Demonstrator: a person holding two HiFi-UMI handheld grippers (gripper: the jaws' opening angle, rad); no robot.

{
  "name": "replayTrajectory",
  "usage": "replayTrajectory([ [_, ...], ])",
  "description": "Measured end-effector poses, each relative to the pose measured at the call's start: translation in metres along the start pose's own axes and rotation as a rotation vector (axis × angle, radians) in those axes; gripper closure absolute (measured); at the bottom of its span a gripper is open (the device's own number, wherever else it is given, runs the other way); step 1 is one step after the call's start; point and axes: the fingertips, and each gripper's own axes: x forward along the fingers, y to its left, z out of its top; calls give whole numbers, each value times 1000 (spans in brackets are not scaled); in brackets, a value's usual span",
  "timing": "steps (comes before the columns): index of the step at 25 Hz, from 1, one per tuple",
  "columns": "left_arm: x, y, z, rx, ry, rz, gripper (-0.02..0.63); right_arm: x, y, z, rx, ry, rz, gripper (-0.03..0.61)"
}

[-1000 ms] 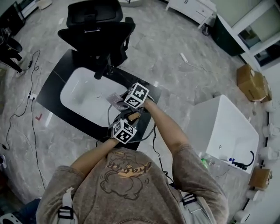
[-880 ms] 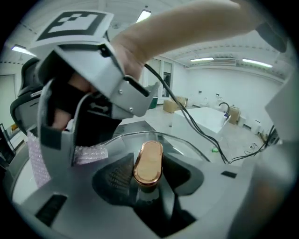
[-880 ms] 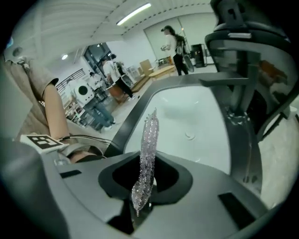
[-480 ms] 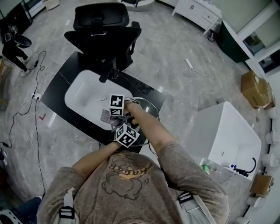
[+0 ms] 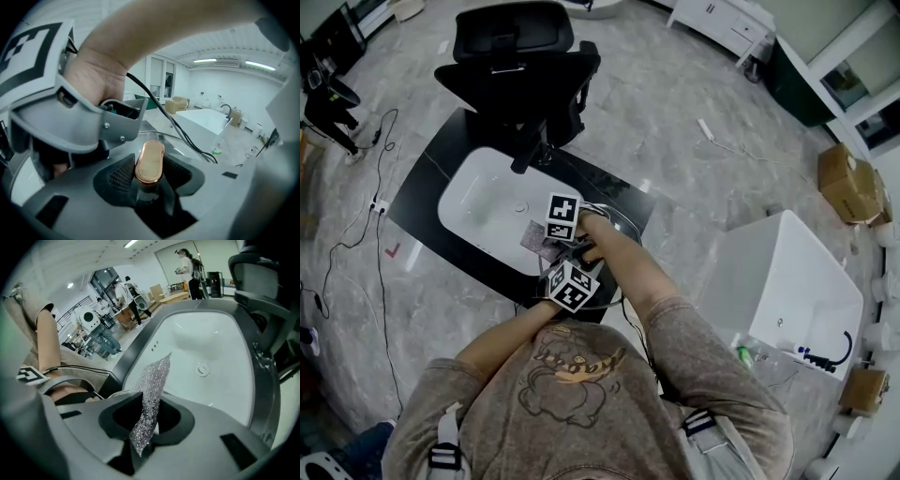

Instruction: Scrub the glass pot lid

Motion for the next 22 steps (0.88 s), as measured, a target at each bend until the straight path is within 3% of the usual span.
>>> replayTrajectory([
  [5,-1,0,-1,1,5,-5,417,-29,-28,-26,96,-63,-93,497],
  [10,0,2,-3,-1,9,-13,417,-59,-46,-65,258,-192,-159,497],
  [22,1,4,-4,-4,15,-29,417,-94,-20,-165,538,-376,-318,497],
])
